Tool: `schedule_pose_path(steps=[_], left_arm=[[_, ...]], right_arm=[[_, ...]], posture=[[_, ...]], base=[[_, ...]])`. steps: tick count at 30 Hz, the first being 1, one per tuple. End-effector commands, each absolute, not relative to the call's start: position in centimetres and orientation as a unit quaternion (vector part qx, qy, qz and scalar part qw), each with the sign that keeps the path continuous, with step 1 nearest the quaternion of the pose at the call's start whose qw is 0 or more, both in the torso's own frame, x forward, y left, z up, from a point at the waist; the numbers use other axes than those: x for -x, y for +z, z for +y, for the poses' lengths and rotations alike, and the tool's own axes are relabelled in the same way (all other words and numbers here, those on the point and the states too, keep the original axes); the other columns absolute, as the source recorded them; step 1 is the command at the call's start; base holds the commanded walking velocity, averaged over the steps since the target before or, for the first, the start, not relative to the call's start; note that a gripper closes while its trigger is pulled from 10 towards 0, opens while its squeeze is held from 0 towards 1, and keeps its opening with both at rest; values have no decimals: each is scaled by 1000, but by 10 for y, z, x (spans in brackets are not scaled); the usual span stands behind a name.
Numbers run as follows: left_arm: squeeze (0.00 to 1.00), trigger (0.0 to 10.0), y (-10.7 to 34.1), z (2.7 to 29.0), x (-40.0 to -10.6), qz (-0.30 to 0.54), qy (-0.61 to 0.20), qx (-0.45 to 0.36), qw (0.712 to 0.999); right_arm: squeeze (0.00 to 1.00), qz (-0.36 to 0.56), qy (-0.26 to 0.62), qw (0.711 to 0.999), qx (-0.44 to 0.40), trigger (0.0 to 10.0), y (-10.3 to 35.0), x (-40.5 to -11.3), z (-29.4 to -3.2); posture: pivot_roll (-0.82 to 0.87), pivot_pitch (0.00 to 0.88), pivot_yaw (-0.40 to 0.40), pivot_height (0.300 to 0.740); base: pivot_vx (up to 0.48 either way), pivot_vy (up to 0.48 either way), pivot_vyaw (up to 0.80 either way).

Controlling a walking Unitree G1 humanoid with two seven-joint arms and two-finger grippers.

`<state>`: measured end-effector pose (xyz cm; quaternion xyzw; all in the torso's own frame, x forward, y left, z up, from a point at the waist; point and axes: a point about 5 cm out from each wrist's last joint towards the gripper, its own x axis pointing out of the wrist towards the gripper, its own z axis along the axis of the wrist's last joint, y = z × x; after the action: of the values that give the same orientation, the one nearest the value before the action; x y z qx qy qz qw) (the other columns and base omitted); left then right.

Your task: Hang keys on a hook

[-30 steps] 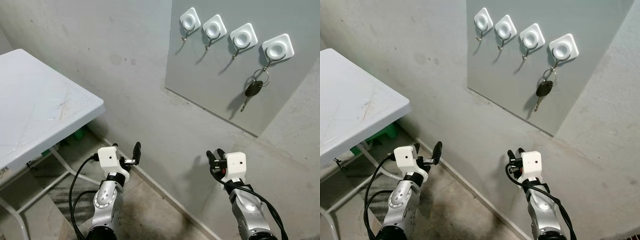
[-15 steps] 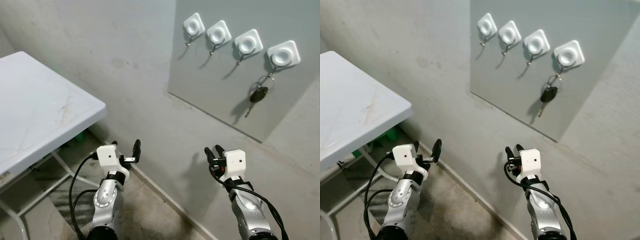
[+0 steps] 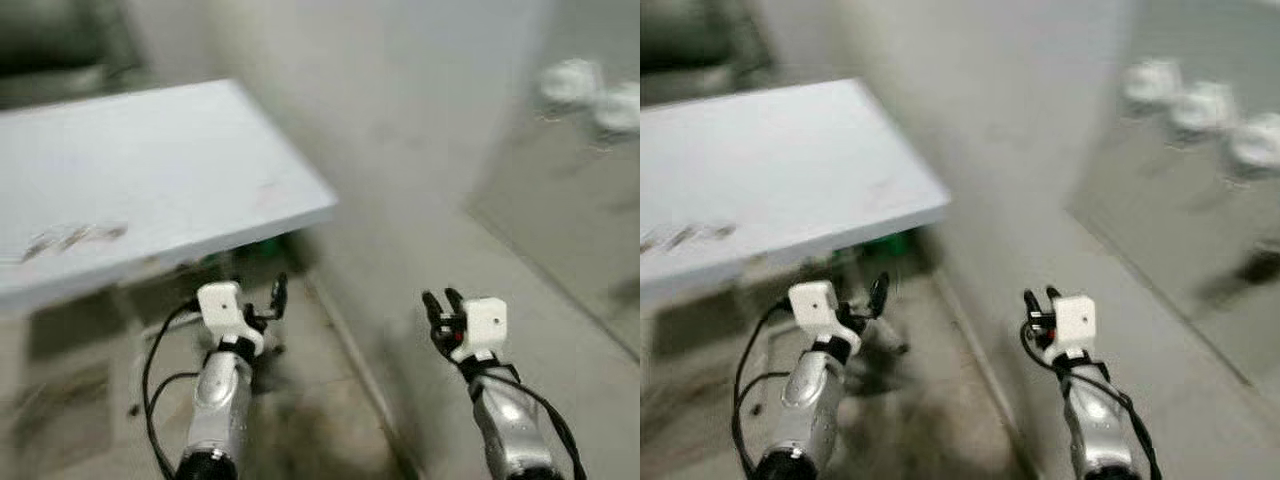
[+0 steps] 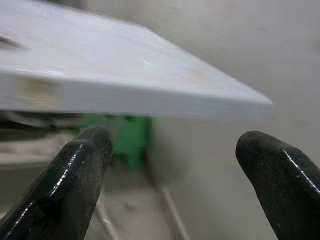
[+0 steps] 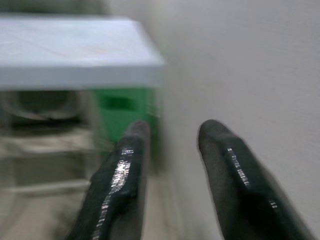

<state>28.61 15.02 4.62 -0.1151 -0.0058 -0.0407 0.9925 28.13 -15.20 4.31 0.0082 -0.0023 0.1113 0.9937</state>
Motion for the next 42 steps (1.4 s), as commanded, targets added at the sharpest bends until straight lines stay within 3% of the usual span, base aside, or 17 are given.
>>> schedule_pose_path(steps=[1,16,30,31,42], left_arm=[[0,10000,52,136,-290,-12,-58,121,991],[0,10000,64,137,-293,-27,-63,118,991],[0,10000,84,138,-289,-54,-67,124,989],[0,10000,85,139,-289,-55,-65,124,989],[0,10000,96,136,-290,-60,-78,122,988]], right_arm=[[0,0,97,995,0,10000,44,-281,-164],[0,-21,96,995,-9,10000,57,-286,-163],[0,-57,118,991,-36,10000,81,-287,-162],[1000,-61,122,990,-43,10000,83,-287,-161],[1000,-74,130,988,-46,10000,94,-288,-160]], posture=[[4,0,-38,740],[5,0,-42,740],[9,0,-50,740],[10,0,-51,740],[10,0,-51,740]], base=[[0,0,800],[0,0,775],[0,0,0],[0,0,0],[0,0,0]])
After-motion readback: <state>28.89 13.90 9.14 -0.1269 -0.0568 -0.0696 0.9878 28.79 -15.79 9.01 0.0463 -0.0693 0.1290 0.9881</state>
